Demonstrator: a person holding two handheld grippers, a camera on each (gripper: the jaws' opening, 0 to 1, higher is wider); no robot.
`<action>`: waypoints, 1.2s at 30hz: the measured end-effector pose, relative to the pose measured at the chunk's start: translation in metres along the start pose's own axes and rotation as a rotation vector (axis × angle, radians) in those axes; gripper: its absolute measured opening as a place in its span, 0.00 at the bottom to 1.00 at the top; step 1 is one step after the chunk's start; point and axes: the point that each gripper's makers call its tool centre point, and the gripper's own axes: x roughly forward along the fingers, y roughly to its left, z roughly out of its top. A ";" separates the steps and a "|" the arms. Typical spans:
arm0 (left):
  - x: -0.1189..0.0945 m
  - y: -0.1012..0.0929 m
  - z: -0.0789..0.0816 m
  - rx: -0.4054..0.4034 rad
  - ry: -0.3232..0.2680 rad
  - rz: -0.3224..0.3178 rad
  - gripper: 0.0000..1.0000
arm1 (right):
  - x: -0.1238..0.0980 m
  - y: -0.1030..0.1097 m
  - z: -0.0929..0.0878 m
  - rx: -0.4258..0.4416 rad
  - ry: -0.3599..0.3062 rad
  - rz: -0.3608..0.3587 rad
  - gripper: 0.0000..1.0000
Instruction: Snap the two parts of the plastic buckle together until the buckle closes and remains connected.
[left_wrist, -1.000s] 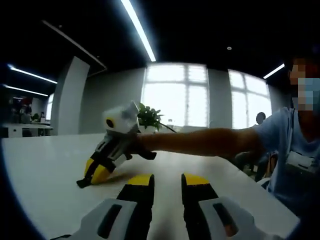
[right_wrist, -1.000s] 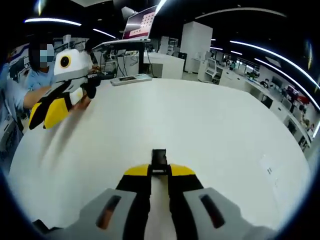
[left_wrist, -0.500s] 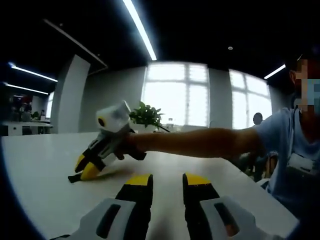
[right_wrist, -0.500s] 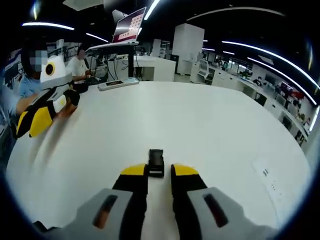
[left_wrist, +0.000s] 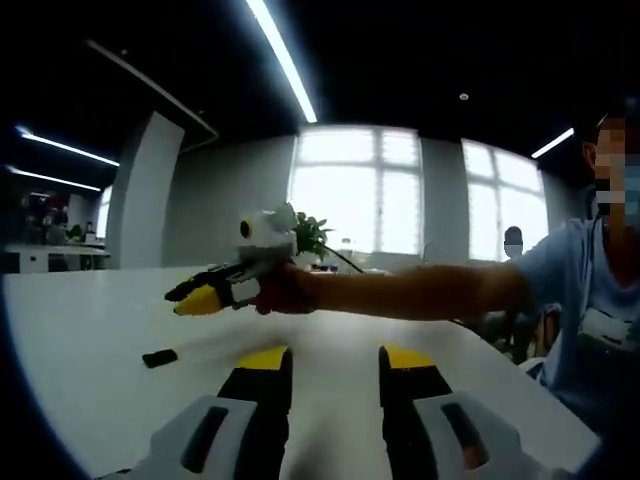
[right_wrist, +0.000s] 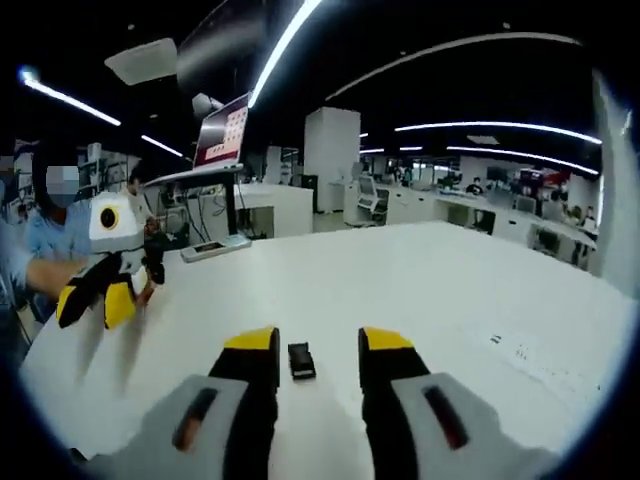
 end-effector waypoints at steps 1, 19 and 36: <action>0.000 0.000 0.000 0.002 0.002 0.001 0.35 | -0.009 0.002 0.007 0.031 -0.057 -0.010 0.39; -0.001 0.005 -0.002 -0.004 0.010 0.036 0.44 | -0.175 -0.089 0.056 0.133 -0.537 -0.525 0.73; -0.019 0.034 0.022 -0.073 -0.073 0.084 0.41 | -0.139 -0.028 0.035 0.097 -0.404 -0.316 0.88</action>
